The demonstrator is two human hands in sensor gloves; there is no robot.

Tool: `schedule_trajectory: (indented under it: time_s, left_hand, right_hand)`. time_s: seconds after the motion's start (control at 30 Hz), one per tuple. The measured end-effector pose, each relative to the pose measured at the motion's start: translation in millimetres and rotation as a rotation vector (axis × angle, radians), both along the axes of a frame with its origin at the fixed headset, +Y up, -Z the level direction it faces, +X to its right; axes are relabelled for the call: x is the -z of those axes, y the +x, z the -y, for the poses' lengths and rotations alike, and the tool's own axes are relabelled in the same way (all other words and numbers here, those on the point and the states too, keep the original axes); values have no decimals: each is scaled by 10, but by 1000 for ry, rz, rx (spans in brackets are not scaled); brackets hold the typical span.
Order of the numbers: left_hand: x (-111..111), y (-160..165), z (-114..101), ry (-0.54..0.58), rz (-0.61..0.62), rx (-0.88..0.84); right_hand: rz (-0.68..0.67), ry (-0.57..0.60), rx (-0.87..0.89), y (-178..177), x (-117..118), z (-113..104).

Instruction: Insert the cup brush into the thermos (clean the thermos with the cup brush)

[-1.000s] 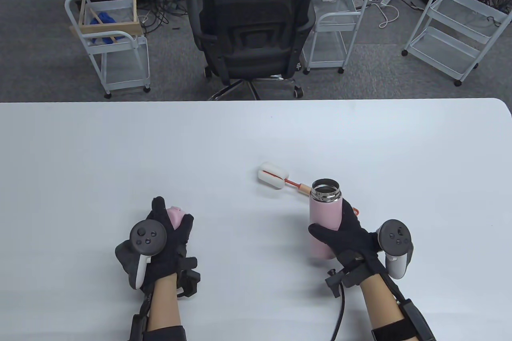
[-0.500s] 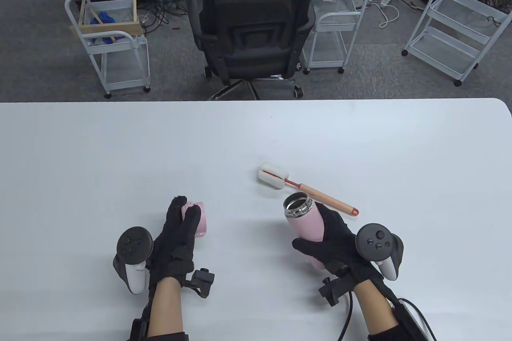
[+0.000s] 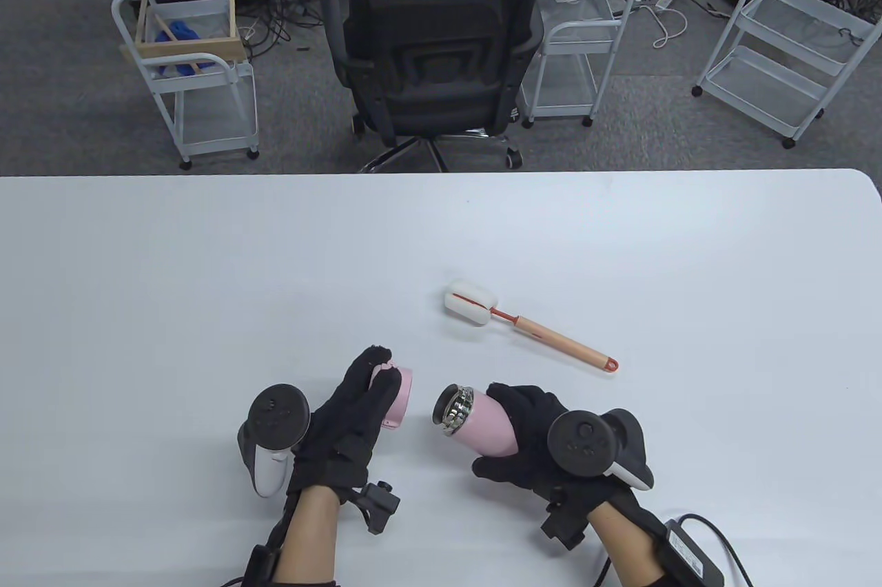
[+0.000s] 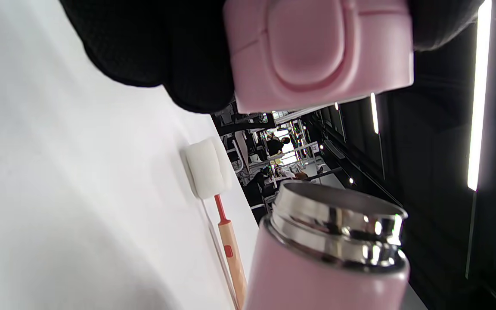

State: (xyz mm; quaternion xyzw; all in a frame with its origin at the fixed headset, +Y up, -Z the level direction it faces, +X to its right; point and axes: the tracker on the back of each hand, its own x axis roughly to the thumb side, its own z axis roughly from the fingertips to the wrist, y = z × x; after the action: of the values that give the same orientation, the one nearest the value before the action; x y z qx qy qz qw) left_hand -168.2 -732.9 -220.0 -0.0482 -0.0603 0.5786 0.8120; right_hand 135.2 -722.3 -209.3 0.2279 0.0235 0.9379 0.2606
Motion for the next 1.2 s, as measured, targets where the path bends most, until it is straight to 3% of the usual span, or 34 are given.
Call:
schedule_trajectory:
  time_s: [0.4,0.5,0.63,0.87,1.03,1.2]
  left_hand:
    - [-58,402,-35,39,118,164]
    - [-74,424,-49,64,98,213]
    - [-64,402,-69,90,116,181]
    - [-34,346,-125,206,276,83]
    - [-18,333,-119,225,380,0]
    - [0,317,-92,236,459,-31]
  right_hand:
    - [14,95,-79,-150,-110,-9]
    - [18,122,-106,-148,-111,-4]
    - [-35,11,-21,-91,-48,1]
    - [-210,-370,283,45,143,152]
    - [-313,-530,393,45,195,257]
    - [-354,-588,424,23,202,306]
